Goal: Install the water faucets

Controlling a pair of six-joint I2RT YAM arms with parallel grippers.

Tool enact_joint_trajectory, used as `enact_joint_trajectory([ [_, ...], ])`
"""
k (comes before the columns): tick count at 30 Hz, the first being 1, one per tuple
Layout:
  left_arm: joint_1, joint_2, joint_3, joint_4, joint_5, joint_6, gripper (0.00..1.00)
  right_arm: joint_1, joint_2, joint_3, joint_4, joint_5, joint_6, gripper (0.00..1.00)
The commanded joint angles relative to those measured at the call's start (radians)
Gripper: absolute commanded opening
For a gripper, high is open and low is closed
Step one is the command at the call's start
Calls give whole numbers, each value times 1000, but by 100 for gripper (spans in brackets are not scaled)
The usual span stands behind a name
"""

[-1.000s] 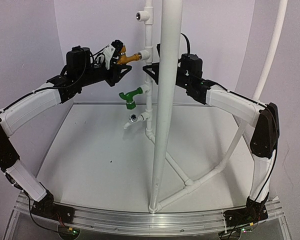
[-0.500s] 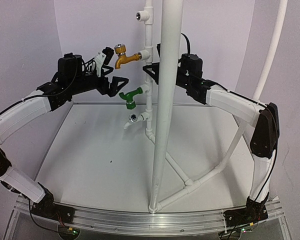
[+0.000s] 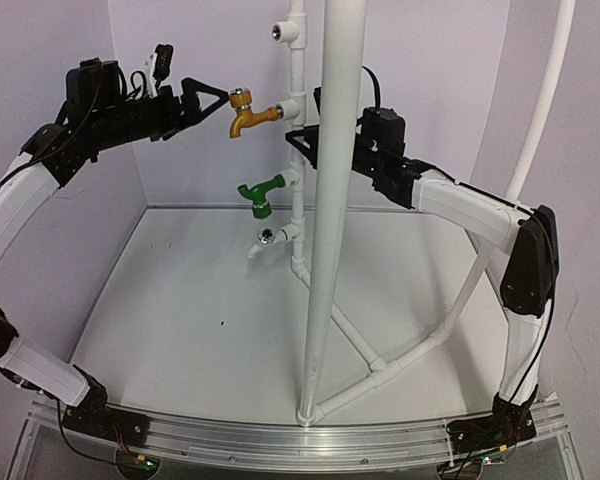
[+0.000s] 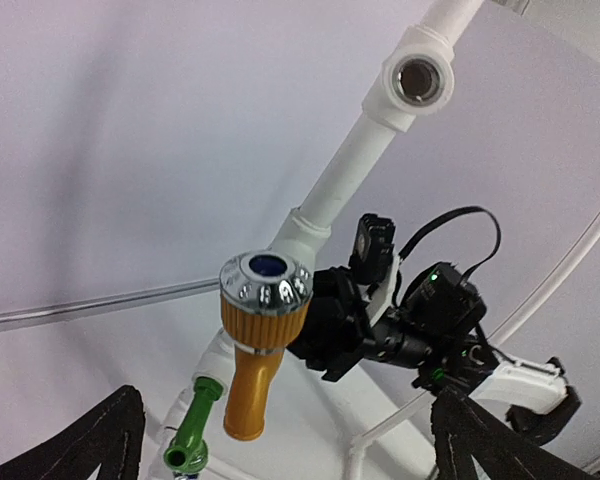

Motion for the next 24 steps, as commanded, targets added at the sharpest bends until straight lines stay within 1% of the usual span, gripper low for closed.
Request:
enact_joint_trajectory([
  [1,76,74,77,24,197,-228,100,71,-35,0,-55,-232,44,0],
  [3,100,92,97,63,208,-260,100,71,-35,-1,-54,-236,44,0],
  [7,116,219,302,-88,258,-203,100,72,-37,-2,-56,-240,72,0],
  [15,118,293,356,21,326,-288,99,71,-34,-2,-59,-245,78,0],
  [19,119,315,342,152,438,-371,89,71,-30,0,-62,-241,74,0],
  [24,117,342,379,166,483,-395,81,71,-29,-2,-63,-239,72,0],
])
